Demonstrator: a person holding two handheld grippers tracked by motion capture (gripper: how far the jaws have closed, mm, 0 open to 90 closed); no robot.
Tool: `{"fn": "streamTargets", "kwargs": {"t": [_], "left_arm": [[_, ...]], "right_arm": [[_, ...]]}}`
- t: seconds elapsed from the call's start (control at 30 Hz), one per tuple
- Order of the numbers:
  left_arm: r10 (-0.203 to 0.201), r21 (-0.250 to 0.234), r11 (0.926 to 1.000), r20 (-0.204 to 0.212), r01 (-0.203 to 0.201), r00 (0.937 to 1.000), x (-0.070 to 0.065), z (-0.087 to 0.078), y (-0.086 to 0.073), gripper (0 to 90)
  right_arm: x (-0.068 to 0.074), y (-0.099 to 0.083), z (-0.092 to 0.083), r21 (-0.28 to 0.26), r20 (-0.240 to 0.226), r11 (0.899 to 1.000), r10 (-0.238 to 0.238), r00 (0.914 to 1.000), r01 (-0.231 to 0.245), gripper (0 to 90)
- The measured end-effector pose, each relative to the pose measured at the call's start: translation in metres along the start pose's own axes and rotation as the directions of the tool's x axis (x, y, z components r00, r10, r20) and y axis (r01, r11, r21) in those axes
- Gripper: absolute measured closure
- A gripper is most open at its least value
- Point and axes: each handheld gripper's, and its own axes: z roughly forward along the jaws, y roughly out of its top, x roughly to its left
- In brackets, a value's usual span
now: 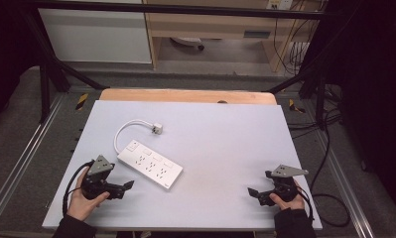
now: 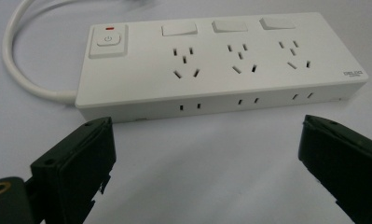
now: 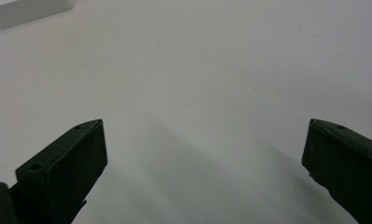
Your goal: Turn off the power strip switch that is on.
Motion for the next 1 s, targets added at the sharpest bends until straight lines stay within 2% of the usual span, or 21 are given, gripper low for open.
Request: {"fn": "streamTargets", "kwargs": {"t": [0.57,1.0], "left_arm": [[0.003,0.005,1.0,-0.011,-0.003,0.9999,0.002,-0.002,0.02,4.1],[0.015,0.015,0.9998,-0.018,-0.015,0.9997,0.001,0.004,0.036,4.2]], "right_arm": [[0.0,0.0,0.0,0.003,0.0,1.0,-0.001,1.0,0.001,0.6],[0.0,0.0,0.0,0.005,0.002,1.0,-0.001,1.0,0.001,0.6]]}}
